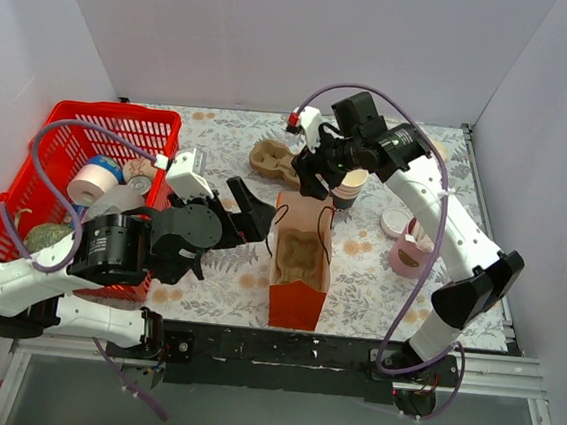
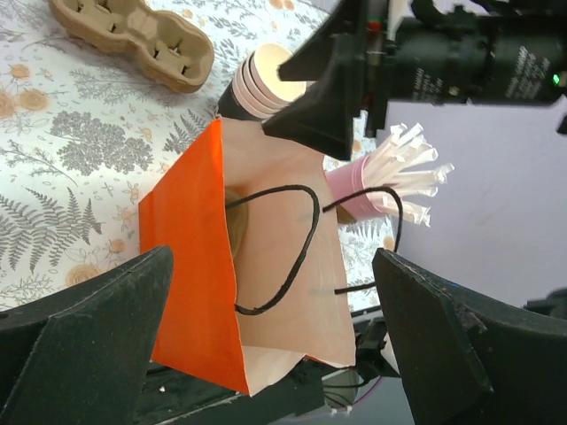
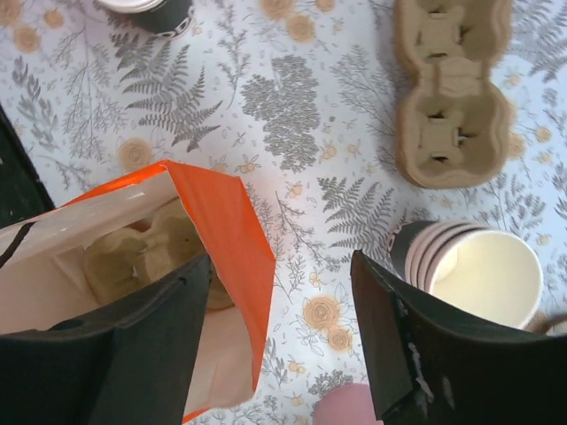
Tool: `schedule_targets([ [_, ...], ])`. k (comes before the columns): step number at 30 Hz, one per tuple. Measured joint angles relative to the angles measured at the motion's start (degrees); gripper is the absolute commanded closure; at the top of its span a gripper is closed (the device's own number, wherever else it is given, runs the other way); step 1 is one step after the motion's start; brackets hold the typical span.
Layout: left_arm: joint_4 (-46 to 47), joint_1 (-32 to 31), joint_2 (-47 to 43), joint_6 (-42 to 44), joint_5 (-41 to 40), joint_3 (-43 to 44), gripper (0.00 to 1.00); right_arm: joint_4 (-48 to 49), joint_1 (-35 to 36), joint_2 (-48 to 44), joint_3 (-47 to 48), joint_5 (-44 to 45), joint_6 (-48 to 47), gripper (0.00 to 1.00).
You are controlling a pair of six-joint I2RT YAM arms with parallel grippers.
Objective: Pack the takeout coffee
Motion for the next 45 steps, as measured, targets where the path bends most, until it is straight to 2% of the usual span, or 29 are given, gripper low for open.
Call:
schedule_targets([
  [4, 1.4, 1.0, -1.3, 1.1, -1.2, -0.9, 0.02, 3.3, 0.0, -5.4, -2.3, 5.3, 6.8, 0.23],
  [7, 4.8, 6.5, -1.3, 4.8, 2.0, -2.0, 0.02, 6.8, 0.0, -11.3, -4.3, 7.3, 13.5, 0.24],
  [10, 9.7, 19.1, 1.4, 10.0, 11.5, -2.3, 0.02, 9.0, 0.0, -17.8, -7.5, 7.5, 19.9, 0.25],
  [13, 14.5, 31.0, 6.5, 18.0, 23.8, -2.5, 0.02, 12.1, 0.0, -25.6, -14.7, 8.2, 26.4, 0.25],
  [19, 21.0, 43.6, 18.7, 35.4, 52.0, -1.7, 0.02, 13.6, 0.0, -37.7, -29.5, 9.7, 34.6, 0.26],
  [25, 22.7, 47.7, 23.9, 48.9, 74.4, -1.6, 0.02, 13.9, 0.0, -43.9, -37.2, 9.9, 38.0, 0.26],
  [28, 22.7, 47.5, 24.7, 53.1, 81.2, -1.7, 0.03, 14.0, 0.0, -44.7, -38.2, 10.4, 38.4, 0.26],
  [31, 22.8, 47.4, 25.3, 55.6, 84.7, -1.7, 0.05, 14.0, 0.0, -44.9, -38.5, 11.1, 38.6, 0.26],
  [33, 22.8, 47.3, 26.0, 56.5, 85.2, -1.7, 0.12, 14.0, 0.0, -44.9, -38.6, 11.5, 38.6, 0.26],
  [37, 22.8, 47.4, 28.7, 57.1, 85.3, -1.5, 0.54, 14.0, 0.0, -46.0, -38.7, 12.0, 38.7, 0.25],
  [38, 22.7, 47.4, 29.7, 57.0, 85.3, -1.1, 0.68, 14.0, 0.0, -46.4, -38.8, 12.5, 38.7, 0.25],
  [39, 22.6, 47.4, 30.9, 57.2, 85.4, -0.5, 0.75, 14.1, 0.0, -47.1, -38.9, 13.0, 38.9, 0.25],
  [41, 22.6, 47.4, 32.5, 56.5, 85.1, -0.2, 0.86, 14.0, 0.0, -48.2, -39.1, 14.0, 39.1, 0.25],
  [44, 22.6, 47.3, 32.7, 54.8, 83.2, -0.2, 0.93, 14.1, 0.0, -49.1, -39.4, 15.2, 39.6, 0.25],
  [45, 22.6, 47.3, 32.5, 54.1, 81.8, -0.2, 0.99, 14.2, 0.0, -49.2, -39.4, 15.8, 39.6, 0.25],
])
